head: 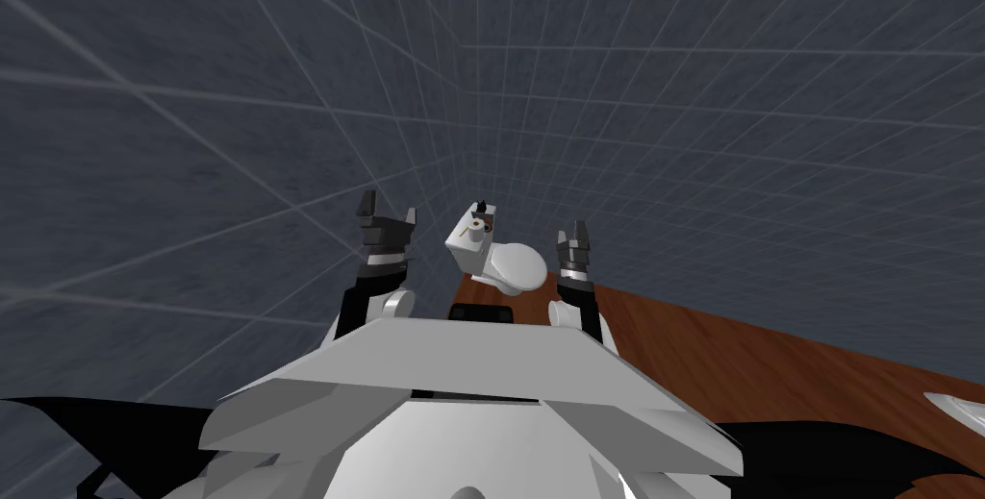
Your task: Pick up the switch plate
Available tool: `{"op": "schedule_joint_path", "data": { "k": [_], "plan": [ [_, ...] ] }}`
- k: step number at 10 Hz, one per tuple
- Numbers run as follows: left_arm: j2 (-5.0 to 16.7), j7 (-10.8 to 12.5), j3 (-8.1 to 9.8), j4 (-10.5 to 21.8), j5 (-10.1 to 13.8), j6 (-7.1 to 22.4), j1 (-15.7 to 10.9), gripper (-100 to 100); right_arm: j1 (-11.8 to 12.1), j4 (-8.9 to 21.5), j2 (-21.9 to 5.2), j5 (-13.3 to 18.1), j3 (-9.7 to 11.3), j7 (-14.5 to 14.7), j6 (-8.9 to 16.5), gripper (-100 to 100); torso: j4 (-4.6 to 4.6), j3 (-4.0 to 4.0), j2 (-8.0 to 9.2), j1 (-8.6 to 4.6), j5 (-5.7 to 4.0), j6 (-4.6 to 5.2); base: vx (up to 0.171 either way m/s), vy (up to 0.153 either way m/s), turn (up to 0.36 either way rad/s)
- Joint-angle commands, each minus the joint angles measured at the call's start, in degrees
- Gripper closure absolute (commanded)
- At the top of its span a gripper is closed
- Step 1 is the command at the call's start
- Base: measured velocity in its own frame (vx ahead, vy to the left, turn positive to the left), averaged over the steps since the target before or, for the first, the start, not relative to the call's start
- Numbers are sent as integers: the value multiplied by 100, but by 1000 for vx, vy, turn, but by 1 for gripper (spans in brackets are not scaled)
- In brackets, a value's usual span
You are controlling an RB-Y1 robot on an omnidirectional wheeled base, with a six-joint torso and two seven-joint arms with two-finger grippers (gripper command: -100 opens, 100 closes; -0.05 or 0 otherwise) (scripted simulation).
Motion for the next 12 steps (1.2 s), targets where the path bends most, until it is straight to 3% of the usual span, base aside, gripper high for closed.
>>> {"op": "schedule_joint_path", "data": {
  "k": [1,5,8,12],
  "plan": [
    [160,7,-19,104,7,75,-130,-100,0,0,0,0,0,0,0,0,0,0,0,0,0,0,-16,-2,-5],
    [519,33,-92,656,44,553,-830,-100,-1,0,0,0,0,0,0,0,4,11,19,-2,0,1,-56,-6,-16],
    [589,39,-110,873,57,737,-1205,-100,-1,0,0,0,0,0,0,0,4,11,19,-3,0,1,-50,-8,-11],
    [779,50,-152,1565,97,1419,-1990,-100,-1,0,0,0,0,0,0,0,5,12,20,-6,-1,0,-60,-14,-20]
  ]
}}
